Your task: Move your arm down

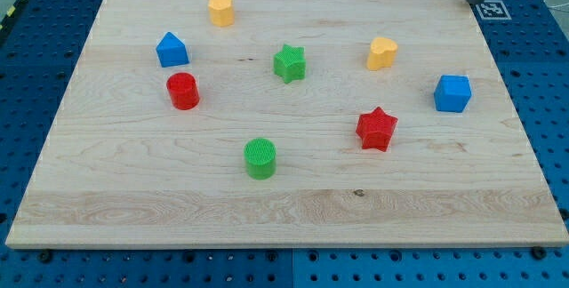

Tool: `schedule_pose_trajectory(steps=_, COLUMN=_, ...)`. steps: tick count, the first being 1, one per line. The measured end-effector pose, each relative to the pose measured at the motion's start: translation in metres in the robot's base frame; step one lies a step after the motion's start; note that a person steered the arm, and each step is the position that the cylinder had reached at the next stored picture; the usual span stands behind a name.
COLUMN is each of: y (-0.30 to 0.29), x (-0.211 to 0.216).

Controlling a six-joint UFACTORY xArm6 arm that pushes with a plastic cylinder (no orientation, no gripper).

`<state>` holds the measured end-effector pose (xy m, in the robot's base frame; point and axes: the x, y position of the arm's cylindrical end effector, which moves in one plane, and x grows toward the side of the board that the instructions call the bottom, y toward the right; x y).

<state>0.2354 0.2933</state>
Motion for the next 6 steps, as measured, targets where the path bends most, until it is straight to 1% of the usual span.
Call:
schedule_pose_trajectory(steps=1, y=-0.034, x=0.005)
schedule_pose_trajectory(steps=2, y=-0.053, x=0.021)
schedule_pose_trajectory(steps=4, y=-0.053, x=0.075)
schedule_pose_trajectory(steps=6, y=-0.065, x=0.115)
